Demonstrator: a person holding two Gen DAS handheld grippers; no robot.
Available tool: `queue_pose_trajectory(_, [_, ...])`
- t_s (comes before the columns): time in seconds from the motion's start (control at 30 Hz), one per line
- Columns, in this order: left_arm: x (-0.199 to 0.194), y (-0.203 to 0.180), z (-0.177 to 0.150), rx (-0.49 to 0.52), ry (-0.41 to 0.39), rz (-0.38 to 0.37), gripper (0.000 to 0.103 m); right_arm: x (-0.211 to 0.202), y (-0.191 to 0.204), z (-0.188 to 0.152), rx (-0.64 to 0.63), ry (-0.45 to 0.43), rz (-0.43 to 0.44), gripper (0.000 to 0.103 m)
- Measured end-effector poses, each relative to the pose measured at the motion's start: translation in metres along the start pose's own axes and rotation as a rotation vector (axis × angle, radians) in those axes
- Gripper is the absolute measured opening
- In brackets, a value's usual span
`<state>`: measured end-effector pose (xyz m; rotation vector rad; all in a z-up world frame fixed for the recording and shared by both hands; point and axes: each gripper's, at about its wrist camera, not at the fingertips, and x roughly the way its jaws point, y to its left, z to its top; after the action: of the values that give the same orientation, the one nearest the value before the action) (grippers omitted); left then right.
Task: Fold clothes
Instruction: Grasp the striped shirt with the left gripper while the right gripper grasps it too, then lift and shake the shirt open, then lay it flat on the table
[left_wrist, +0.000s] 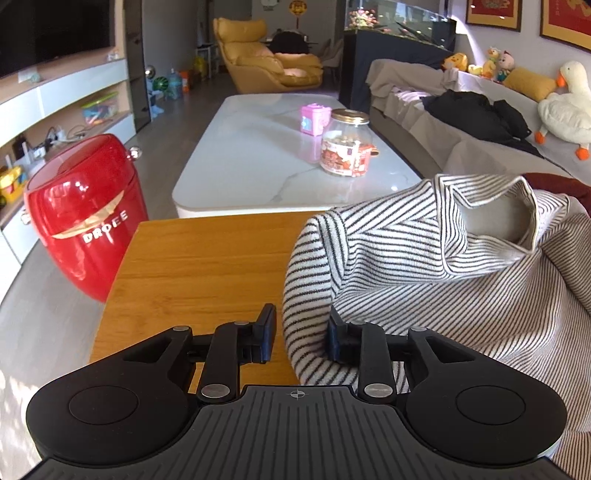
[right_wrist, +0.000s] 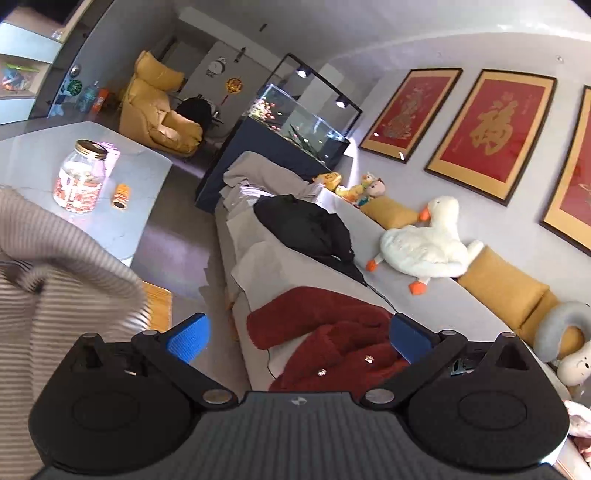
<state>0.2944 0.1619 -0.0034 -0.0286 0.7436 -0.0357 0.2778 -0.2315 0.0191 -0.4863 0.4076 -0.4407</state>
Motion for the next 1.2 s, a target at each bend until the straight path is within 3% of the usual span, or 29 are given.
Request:
queue_pose_trajectory(0.1, [-0.017, 0.005, 0.004, -0.040, -0.025, 0.009, 0.047, -0.011, -0.013, -0.001, 0.043, 0.005, 0.122, 0.103])
queue_pose_trajectory(0.2, [-0.037, 0.006, 0.011, -0.088, -0.059, 0.008, 0.056, -0.036, -0.010, 0.004, 0.070, -0.015, 0.360, 0.103])
queue_pose_trajectory(0.27, [-0.050, 0.005, 0.015, -0.114, -0.081, 0.003, 0.068, -0.050, -0.002, 0.009, 0.075, -0.015, 0.521, 0.103])
queue_pose_trajectory(0.33, [-0.066, -0.011, 0.010, -0.084, -0.086, -0.079, 0.076, -0.057, 0.009, 0.013, 0.100, -0.002, 0.646, 0.103])
queue_pose_trajectory(0.43, [-0.067, -0.042, -0.007, -0.071, -0.015, -0.290, 0.084, -0.059, 0.021, 0.021, 0.174, 0.041, 0.833, 0.103])
queue_pose_trajectory(0.5, [-0.068, -0.061, -0.018, -0.060, 0.031, -0.419, 0.086, -0.054, 0.026, 0.023, 0.221, 0.062, 0.872, 0.103])
queue_pose_trajectory(0.67, [-0.071, -0.057, -0.042, -0.015, 0.078, -0.437, 0.086, -0.031, 0.037, 0.011, 0.287, 0.215, 0.903, 0.103])
queue_pose_trajectory(0.77, [-0.073, -0.054, -0.057, 0.012, 0.107, -0.448, 0.087, -0.028, 0.042, -0.007, 0.267, 0.319, 0.969, 0.103])
queue_pose_trajectory(0.93, [-0.076, -0.050, -0.082, 0.057, 0.154, -0.466, 0.087, -0.073, 0.047, -0.029, 0.093, 0.313, 1.012, 0.103])
queue_pose_trajectory(1.2, [-0.099, -0.026, -0.113, 0.050, 0.207, -0.497, 0.095, -0.127, 0.025, -0.050, 0.155, 0.456, 1.207, 0.103])
